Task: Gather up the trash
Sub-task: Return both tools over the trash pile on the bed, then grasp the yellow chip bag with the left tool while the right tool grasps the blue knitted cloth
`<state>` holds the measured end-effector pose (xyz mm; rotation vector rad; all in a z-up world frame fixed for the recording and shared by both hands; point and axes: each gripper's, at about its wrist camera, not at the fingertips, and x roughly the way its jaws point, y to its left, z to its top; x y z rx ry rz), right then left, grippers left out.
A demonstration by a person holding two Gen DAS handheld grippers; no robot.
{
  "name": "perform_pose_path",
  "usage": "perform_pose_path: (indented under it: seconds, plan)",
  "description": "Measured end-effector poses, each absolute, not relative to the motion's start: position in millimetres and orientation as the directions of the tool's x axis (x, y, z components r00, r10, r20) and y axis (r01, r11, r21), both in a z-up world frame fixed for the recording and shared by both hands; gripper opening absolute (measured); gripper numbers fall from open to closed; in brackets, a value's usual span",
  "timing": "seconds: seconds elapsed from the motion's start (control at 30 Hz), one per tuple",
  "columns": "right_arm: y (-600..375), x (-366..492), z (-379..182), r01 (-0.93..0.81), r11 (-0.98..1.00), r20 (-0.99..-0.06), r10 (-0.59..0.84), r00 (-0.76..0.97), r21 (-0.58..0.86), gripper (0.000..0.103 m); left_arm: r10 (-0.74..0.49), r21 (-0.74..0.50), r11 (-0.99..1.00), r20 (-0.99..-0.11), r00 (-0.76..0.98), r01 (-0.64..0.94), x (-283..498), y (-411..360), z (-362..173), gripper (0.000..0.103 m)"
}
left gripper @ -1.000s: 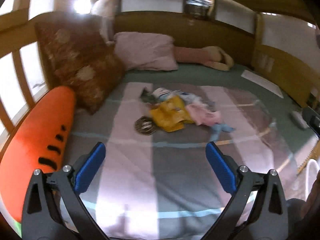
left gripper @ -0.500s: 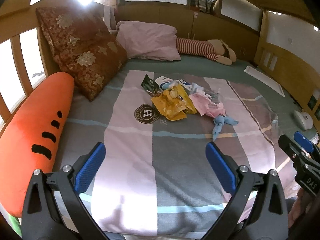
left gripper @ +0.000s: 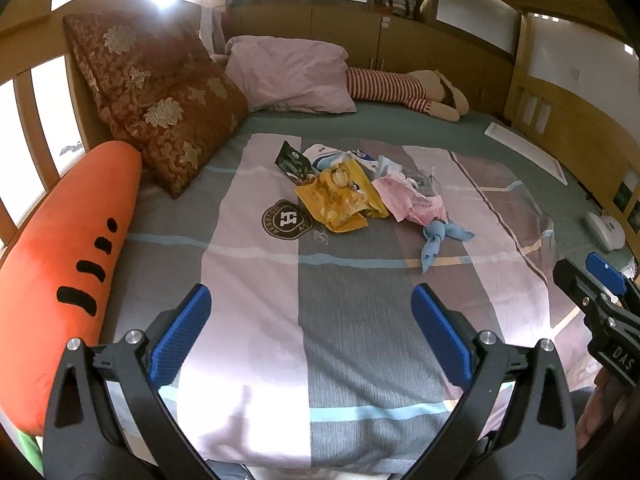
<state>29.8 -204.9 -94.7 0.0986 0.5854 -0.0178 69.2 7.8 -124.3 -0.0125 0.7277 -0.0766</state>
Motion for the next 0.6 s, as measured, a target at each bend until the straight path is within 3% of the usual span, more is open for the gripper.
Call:
perform_pose_path:
  seconds: [0.23, 0.4, 0.6]
  plan:
    - [-204, 46, -106, 0.034, 0.995, -0.591, 0.028, 0.806, 0.093, 0.091, -0.093, -0.052, 0.996, -0.692, 0.716, 0.078, 78, 4, -129, 0.1]
    - [-208, 95, -125, 0.028, 0.989, -0.703, 0.081, 0.706, 0.142, 0.091, -0.132, -0.066, 0.99, -0.738, 0.662, 0.124, 119, -8, -131, 0.1]
    - [-212, 167, -147, 0.102, 0.99, -0.78, 0.01, 0.626, 0.094, 0.091, -0.035, 0.096, 0.982, -0.754, 0.656, 0.163, 193, -36, -153, 0.1]
